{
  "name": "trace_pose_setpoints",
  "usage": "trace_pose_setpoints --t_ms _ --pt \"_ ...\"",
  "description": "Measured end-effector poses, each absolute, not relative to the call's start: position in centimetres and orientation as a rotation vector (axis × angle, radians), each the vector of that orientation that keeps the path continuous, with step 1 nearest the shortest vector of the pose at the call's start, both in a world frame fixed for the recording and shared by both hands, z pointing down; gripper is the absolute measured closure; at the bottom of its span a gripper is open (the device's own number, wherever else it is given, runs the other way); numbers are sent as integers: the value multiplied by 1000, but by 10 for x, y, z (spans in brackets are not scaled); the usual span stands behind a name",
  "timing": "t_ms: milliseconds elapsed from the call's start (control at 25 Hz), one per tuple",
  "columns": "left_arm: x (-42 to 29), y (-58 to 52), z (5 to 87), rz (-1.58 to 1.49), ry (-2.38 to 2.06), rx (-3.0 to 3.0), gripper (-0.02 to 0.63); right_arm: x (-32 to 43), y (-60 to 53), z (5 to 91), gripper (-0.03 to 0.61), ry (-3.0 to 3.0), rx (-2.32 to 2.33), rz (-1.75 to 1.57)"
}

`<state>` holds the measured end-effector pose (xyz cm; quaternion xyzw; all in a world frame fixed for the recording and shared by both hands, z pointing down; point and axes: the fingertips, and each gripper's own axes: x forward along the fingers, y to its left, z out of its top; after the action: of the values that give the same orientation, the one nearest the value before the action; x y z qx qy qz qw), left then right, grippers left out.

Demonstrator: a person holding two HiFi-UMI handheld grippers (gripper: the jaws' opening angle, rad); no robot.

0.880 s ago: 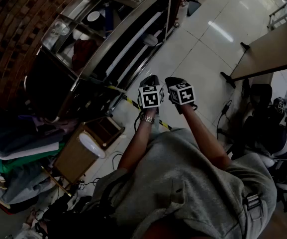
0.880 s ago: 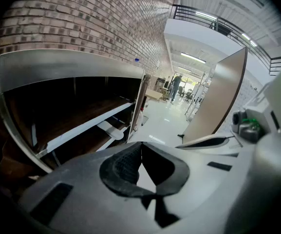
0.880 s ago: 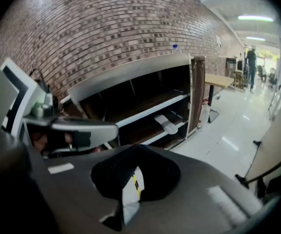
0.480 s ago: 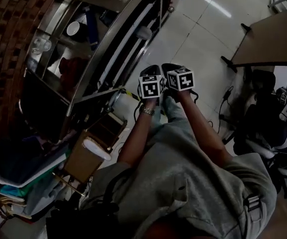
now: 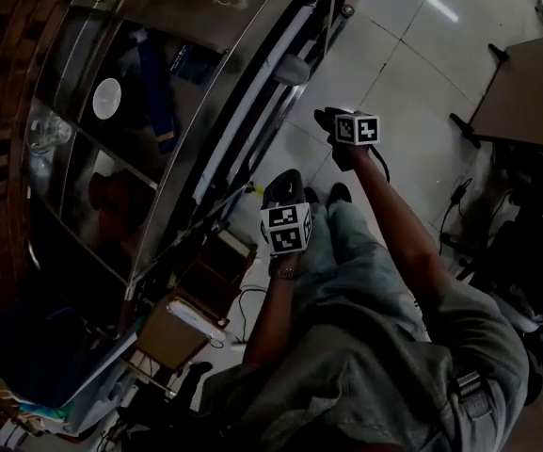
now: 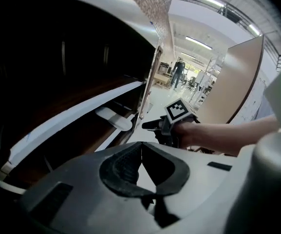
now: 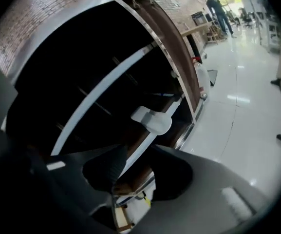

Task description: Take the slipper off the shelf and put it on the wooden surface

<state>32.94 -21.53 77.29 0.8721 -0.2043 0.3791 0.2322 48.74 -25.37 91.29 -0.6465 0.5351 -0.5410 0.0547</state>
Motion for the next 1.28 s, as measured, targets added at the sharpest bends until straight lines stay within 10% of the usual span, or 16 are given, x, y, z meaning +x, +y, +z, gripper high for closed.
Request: trace_pose_setpoints --t_ms 400,640,1280 --pt "277 -267 921 1015 -774 2304 611 570 -374 1123 221 1110 -1898 -1546" --pt "281 -253 909 1063 -708 2251 611 569 -391 1077 496 1204 -1747 -1444" --pt "432 -202 679 1041 -451 2422 611 526 -155 717 515 1623 -2511 -1457"
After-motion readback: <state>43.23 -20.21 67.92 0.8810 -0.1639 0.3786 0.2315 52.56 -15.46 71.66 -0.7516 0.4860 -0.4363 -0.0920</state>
